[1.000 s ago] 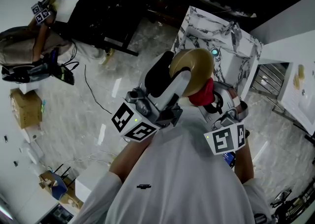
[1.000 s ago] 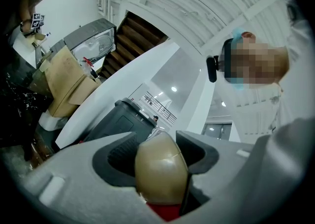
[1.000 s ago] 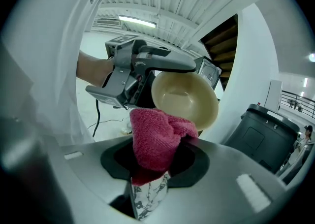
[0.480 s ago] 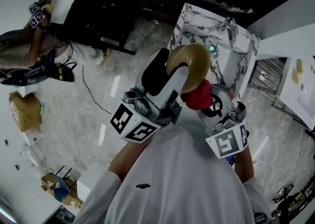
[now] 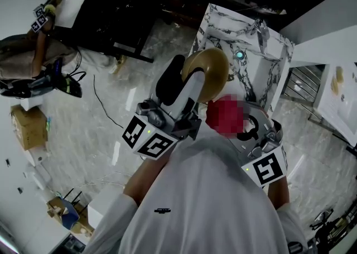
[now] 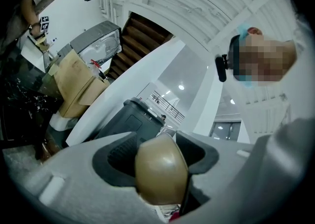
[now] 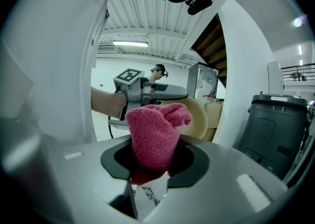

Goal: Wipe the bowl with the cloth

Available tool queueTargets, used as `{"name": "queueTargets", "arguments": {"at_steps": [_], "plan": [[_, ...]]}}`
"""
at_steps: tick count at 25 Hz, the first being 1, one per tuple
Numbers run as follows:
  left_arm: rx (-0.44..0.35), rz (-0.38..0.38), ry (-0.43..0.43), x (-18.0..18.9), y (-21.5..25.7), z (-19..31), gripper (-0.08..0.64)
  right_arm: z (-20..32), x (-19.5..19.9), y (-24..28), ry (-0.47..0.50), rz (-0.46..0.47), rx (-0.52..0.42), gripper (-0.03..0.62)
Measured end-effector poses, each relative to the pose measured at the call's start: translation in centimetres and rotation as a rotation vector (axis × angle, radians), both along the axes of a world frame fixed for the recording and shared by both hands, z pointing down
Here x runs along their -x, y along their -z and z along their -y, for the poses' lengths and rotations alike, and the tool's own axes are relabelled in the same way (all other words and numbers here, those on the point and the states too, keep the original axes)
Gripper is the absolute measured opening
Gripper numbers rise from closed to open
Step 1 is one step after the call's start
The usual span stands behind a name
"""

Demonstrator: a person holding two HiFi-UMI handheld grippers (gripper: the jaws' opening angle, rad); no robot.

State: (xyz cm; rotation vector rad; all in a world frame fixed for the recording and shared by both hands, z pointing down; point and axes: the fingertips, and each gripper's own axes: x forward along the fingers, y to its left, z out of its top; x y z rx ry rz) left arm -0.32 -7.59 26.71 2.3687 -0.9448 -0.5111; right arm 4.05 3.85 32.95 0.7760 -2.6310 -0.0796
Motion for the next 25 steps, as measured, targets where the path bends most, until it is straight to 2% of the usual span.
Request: {"name": "queueTargets", "arguments": {"at_steps": [7, 11, 19, 25], "plan": [[-0.004, 0.009, -0.001, 0.1, 0.0, -0.2, 0.255, 1.0, -1.5, 1.8, -0.071, 0.053, -0.032, 0.140], [-0.006, 0.018, 0.007, 0.3, 0.1, -0.2, 0.255, 2.9, -3.0, 3.5, -0.170, 0.163, -0.045, 0.140], [-0.037, 0.059, -0.017, -0.1, 0.1, -0.7, 0.255, 6.2, -6.1, 5.9, -0.320, 0.270, -0.109, 0.140], [-0.055, 0.062, -0.055, -0.7, 0.0, -1.5, 0.255, 7.5, -9.0, 6.8, -0.471, 0.284, -0.193, 0.140]]}}
